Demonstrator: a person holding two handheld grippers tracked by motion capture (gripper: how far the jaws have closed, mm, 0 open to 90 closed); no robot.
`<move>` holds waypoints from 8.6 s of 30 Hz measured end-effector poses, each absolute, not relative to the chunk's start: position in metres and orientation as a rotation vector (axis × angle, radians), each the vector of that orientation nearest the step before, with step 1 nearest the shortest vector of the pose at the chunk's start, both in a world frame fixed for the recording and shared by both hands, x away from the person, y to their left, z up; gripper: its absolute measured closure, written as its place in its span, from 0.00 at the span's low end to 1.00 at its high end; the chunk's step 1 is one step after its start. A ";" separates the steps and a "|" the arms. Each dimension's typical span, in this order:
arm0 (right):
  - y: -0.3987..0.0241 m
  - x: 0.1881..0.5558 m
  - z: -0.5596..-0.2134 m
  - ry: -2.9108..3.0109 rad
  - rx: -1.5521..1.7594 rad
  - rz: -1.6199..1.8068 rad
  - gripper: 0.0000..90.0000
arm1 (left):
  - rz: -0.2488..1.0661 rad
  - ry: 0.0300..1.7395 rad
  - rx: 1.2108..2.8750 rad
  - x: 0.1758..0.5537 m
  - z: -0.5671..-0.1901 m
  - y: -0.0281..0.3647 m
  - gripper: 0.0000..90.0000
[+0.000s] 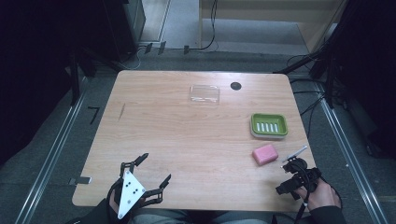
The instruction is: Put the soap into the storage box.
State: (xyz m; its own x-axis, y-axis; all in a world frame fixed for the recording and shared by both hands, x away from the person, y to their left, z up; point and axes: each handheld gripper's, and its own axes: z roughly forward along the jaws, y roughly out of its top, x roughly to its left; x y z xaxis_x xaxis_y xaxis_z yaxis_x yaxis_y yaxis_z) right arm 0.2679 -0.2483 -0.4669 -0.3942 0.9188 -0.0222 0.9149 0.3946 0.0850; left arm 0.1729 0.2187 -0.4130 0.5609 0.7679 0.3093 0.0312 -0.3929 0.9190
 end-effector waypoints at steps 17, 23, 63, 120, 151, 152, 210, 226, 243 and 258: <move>-0.250 0.268 -0.465 2.564 1.657 0.156 0.00 | 0.932 0.655 1.808 0.174 -0.413 0.218 0.15; -0.250 0.269 -0.464 2.552 1.657 0.174 0.00 | 0.931 0.648 1.813 0.174 -0.413 0.217 0.15; -0.213 0.318 -0.458 2.555 1.570 0.279 0.00 | 0.923 0.655 1.820 0.176 -0.414 0.216 0.15; -0.190 0.370 -0.475 2.590 1.678 0.182 0.14 | 0.926 0.658 1.815 0.175 -0.413 0.217 0.15; -0.191 0.371 -0.468 2.619 1.594 0.133 0.15 | 0.930 0.657 1.814 0.175 -0.413 0.217 0.15; -0.191 0.371 -0.468 2.619 1.594 0.133 0.15 | 0.930 0.657 1.814 0.175 -0.413 0.217 0.15; -0.197 0.394 -0.430 2.539 1.535 0.173 0.16 | 0.926 0.656 1.817 0.175 -0.414 0.217 0.15; -0.198 0.403 -0.420 2.523 1.515 0.204 0.16 | 0.927 0.654 1.817 0.176 -0.414 0.217 0.15; -0.202 0.415 -0.415 2.502 1.533 0.224 0.16 | 0.926 0.657 1.816 0.176 -0.414 0.216 0.15; -0.207 0.428 -0.417 2.477 1.573 0.232 0.16 | 0.926 0.656 1.818 0.176 -0.414 0.217 0.15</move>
